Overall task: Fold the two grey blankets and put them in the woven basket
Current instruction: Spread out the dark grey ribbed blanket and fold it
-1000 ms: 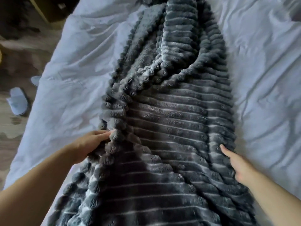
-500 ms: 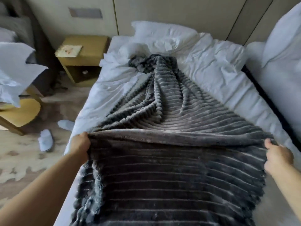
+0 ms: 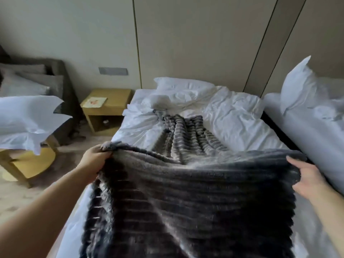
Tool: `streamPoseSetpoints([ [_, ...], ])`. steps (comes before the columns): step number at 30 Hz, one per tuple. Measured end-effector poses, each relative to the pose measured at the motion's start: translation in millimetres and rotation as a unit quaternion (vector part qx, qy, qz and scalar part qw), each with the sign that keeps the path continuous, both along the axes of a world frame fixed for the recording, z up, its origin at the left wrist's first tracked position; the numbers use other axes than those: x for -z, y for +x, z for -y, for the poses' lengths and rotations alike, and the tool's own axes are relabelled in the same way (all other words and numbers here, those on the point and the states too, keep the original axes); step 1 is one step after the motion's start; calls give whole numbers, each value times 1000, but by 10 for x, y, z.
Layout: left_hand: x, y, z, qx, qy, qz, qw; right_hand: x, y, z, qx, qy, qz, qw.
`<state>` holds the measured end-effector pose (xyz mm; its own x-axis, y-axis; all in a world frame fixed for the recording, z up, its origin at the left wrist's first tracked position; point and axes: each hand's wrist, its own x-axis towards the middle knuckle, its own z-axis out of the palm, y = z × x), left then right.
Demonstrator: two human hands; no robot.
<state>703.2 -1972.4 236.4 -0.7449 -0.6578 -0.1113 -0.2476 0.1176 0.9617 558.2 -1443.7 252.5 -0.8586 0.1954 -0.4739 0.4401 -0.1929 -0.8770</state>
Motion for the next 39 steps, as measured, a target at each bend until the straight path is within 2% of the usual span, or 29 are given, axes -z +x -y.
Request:
streamPoseSetpoints([
  [1, -57, 16, -41, -23, 68, -47, 996, -57, 21, 58, 32, -45, -23, 998],
  [2, -112, 50, -88, -38, 117, -46, 991, -66, 49, 117, 47, -34, -25, 998],
  [3, -131, 86, -121, -34, 146, 0, 989, -51, 79, 182, 36, 4, -1, 999],
  [4, -144, 129, -168, -8, 156, 93, 983, -9, 119, 243, 1, 52, 37, 998],
  [6, -192, 214, -277, 92, 153, 290, 940, 39, 204, 404, -112, 168, 109, 973],
  [7, -220, 207, -295, 117, 140, 326, 927, 35, 188, 447, -157, 216, 126, 955],
  [8, -279, 179, -307, 107, 114, 313, 937, -20, 163, 479, -164, 253, 115, 946],
  [9, -317, 117, -289, 80, 91, 254, 960, -78, 67, 487, -146, 271, 71, 949],
  [11, -458, 17, -299, 29, 101, 68, 992, -261, -60, 504, -79, 257, -75, 960],
  [13, -511, -13, -331, 23, 104, -69, 992, -401, -46, 525, -30, 220, -178, 959],
  [14, -459, -8, -336, 22, 93, -95, 991, -389, 4, 536, -25, 219, -202, 954],
  [15, -349, 11, -332, 19, 79, -97, 992, -314, 50, 545, -32, 235, -214, 948],
  [17, -2, 97, -360, 22, 50, -53, 997, 7, 213, 531, -87, 310, -182, 929],
  [19, 436, 292, -464, 23, -41, 54, 997, 453, 474, 502, -169, 389, -116, 898],
  [21, 894, 597, -593, 53, -132, 169, 975, 970, 867, 446, -270, 428, -20, 862],
  [22, 1131, 778, -632, 84, -161, 221, 958, 1250, 1068, 396, -314, 443, 34, 839],
  [24, 1577, 1137, -664, 168, -203, 320, 910, 1763, 1471, 247, -397, 494, 132, 762],
  [26, 1924, 1467, -672, 258, -243, 422, 834, 2181, 1839, 107, -468, 517, 198, 689],
  [28, 2141, 1720, -687, 324, -239, 514, 757, 2494, 2115, 24, -538, 528, 235, 614],
  [29, 2224, 1813, -693, 348, -218, 544, 732, 2610, 2189, 16, -596, 533, 262, 540],
  [30, 2295, 1885, -698, 371, -206, 563, 709, 2698, 2215, 44, -647, 551, 281, 446],
  [31, 2331, 1930, -701, 390, -194, 578, 690, 2750, 2222, 85, -678, 557, 297, 376],
  [32, 2359, 1952, -695, 403, -193, 583, 678, 2772, 2205, 136, -686, 550, 314, 357],
  [33, 2352, 1945, -699, 401, -195, 579, 683, 2745, 2176, 220, -661, 537, 345, 394],
  [34, 2349, 1914, -704, 385, -188, 567, 703, 2695, 2149, 316, -606, 526, 350, 483],
  [35, 2337, 1875, -704, 354, -166, 559, 731, 2692, 2046, 379, -554, 552, 307, 542],
  [37, 2309, 1774, -706, 269, -93, 519, 806, 2570, 1863, 616, -458, 610, 281, 582],
  [39, 2338, 1679, -676, 179, 7, 454, 873, 2462, 1690, 900, -432, 637, 204, 605],
])
